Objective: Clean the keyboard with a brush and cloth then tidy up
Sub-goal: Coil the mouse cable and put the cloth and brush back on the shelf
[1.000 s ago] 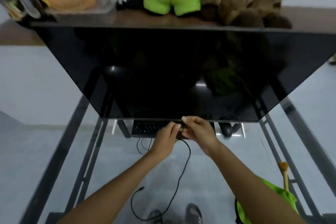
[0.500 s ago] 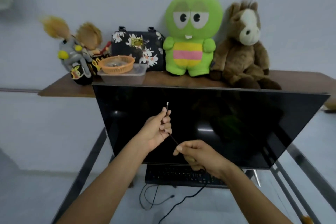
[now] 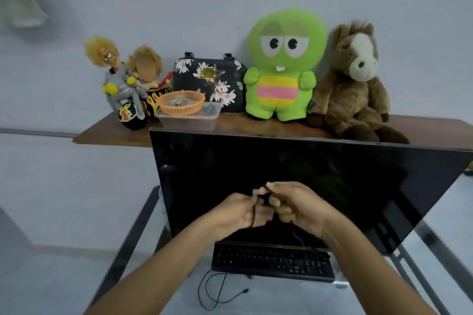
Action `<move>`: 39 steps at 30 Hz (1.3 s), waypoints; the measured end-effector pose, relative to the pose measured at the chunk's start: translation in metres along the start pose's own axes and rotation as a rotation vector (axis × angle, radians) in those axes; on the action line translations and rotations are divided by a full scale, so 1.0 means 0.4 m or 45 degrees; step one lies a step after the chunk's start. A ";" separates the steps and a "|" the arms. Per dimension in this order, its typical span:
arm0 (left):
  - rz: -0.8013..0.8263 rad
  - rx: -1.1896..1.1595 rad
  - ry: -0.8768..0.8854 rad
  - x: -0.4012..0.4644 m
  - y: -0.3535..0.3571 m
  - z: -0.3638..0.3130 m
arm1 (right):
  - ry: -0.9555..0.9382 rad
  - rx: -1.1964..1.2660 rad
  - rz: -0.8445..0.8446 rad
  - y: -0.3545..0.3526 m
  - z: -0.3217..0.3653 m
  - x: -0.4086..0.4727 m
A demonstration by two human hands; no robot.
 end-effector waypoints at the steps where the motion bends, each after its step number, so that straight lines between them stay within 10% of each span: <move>1: -0.019 -0.353 0.061 -0.001 -0.003 -0.020 | -0.038 0.015 0.010 0.016 -0.006 -0.009; 4: 0.038 -0.891 0.127 -0.007 0.010 -0.052 | -0.070 0.055 0.049 0.042 -0.052 -0.031; 13: 0.018 -1.078 0.163 -0.009 -0.013 -0.086 | 0.117 -0.072 0.198 0.006 -0.153 -0.042; 18: 0.207 -0.609 0.039 -0.028 0.047 -0.065 | 0.294 0.080 0.163 -0.039 -0.203 -0.027; 22: 0.415 0.373 -0.283 -0.051 0.119 0.061 | 0.403 -0.284 0.267 -0.042 -0.189 -0.011; 26: 0.274 0.632 -0.293 -0.025 0.085 0.107 | 0.426 -0.696 0.197 -0.060 -0.133 0.017; 33: -0.117 -0.419 -0.193 0.056 -0.021 0.095 | -0.021 -1.061 -0.255 -0.038 -0.017 0.010; 39: -0.286 -0.915 -0.033 0.091 -0.060 0.070 | -0.320 -0.731 -0.257 0.086 -0.042 -0.056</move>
Point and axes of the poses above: each hand's wrist, its own x-axis towards the middle knuckle, its own y-axis out of the palm, z = x × y, the point moved 9 cm from there along x, towards the middle knuckle, and after that the axes turned 6 degrees about -y, right-handed, at the moved point
